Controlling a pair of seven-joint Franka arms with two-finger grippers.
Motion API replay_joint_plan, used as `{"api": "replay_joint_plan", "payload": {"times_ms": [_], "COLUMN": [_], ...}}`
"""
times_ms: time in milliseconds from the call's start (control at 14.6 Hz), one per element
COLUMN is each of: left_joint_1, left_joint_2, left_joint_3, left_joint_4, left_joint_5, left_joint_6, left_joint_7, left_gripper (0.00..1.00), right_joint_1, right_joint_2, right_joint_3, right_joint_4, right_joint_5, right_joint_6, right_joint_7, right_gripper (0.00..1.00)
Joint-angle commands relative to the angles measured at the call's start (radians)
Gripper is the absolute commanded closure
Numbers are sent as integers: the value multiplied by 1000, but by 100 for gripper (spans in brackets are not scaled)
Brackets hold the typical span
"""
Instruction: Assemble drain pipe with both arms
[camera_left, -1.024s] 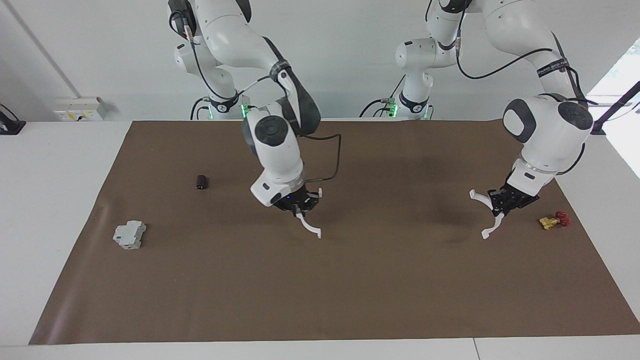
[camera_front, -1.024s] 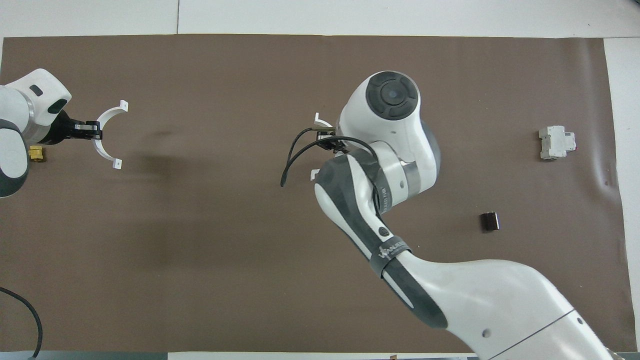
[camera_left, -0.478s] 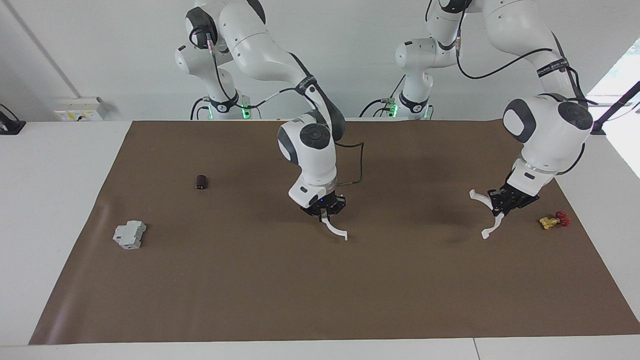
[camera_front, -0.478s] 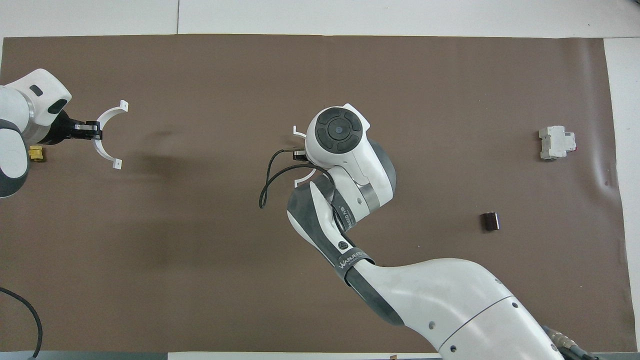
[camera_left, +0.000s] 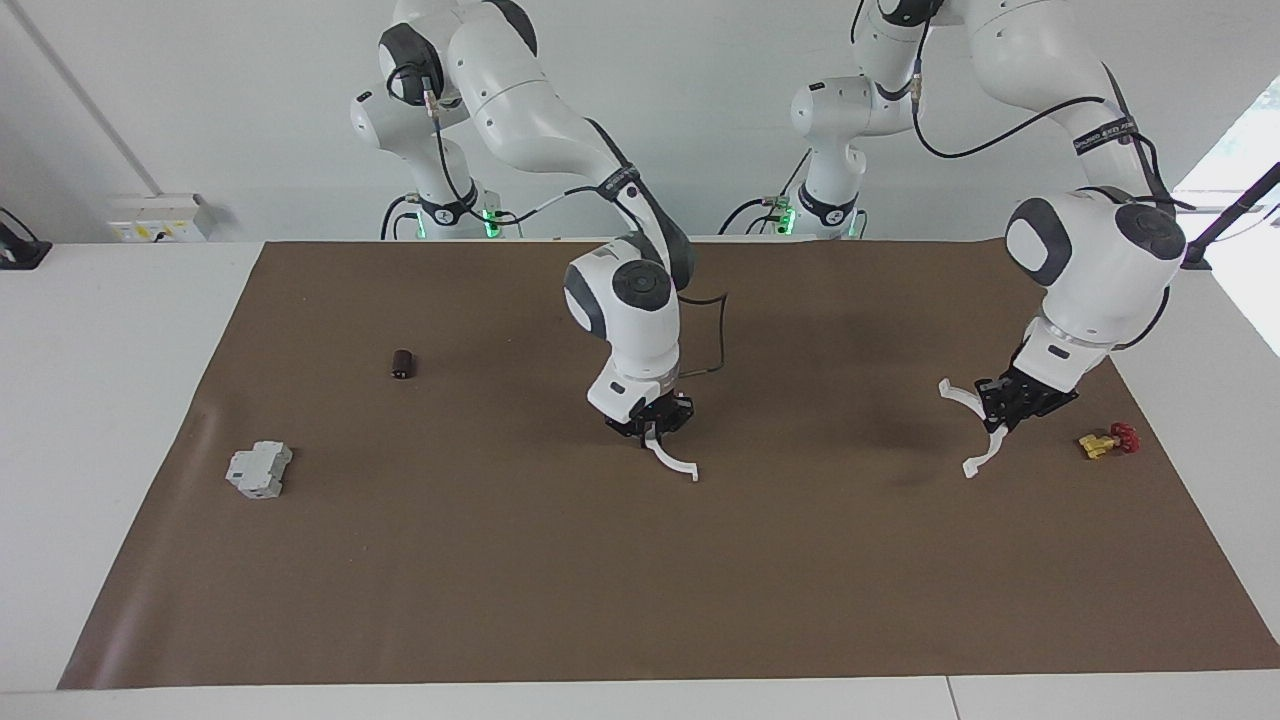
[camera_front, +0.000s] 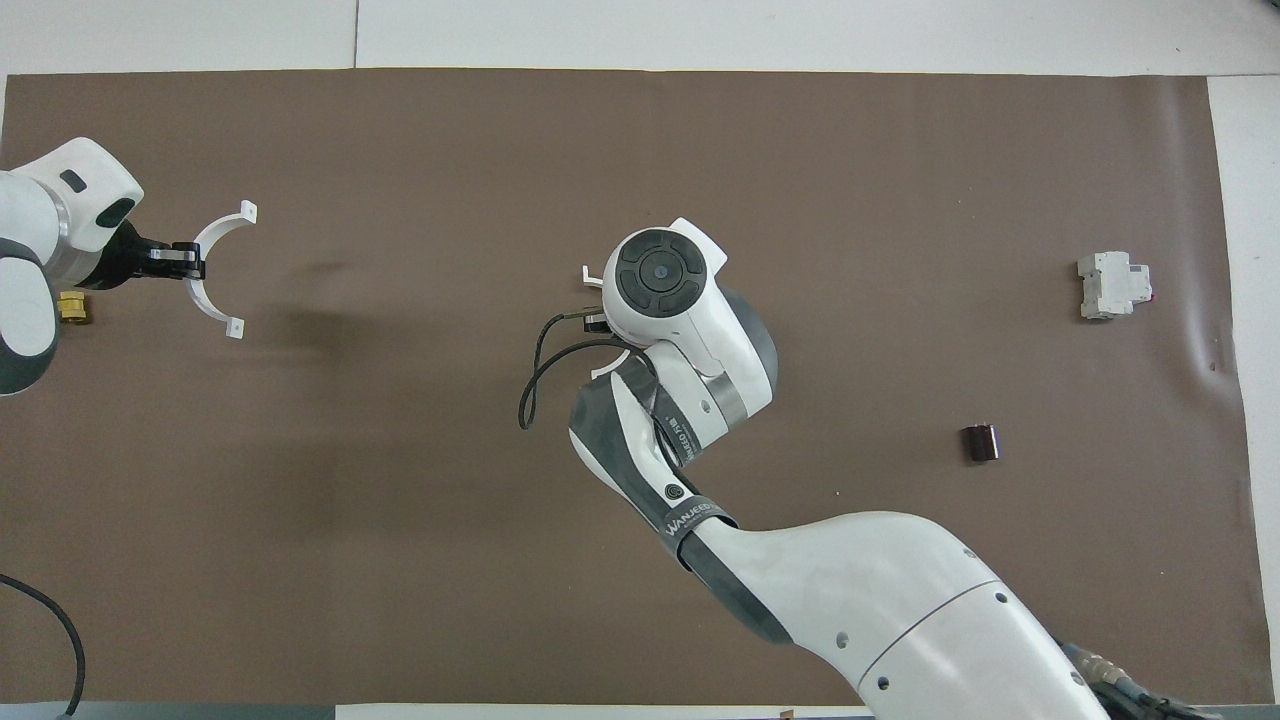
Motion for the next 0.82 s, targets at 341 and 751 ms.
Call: {"api": "replay_joint_plan", "payload": {"times_ms": [341,751], "left_joint_1": [-41,-233], "left_joint_2": [-16,-16], "left_joint_3": [0,0], "left_joint_4": [-12,-14], "left_joint_5": [8,131], "left_joint_6": [-4,-8], "left_joint_7": [-37,-379], "left_gripper": [100,100], "right_joint_1": [-25,-237], "right_joint_2": [-36,-326], "right_joint_3": [-4,-17], "right_joint_4": [68,102], "right_joint_5": [-12,-8], "right_joint_6": [-72,-509], "right_joint_7": [-32,-79], "right_gripper": [0,0]}}
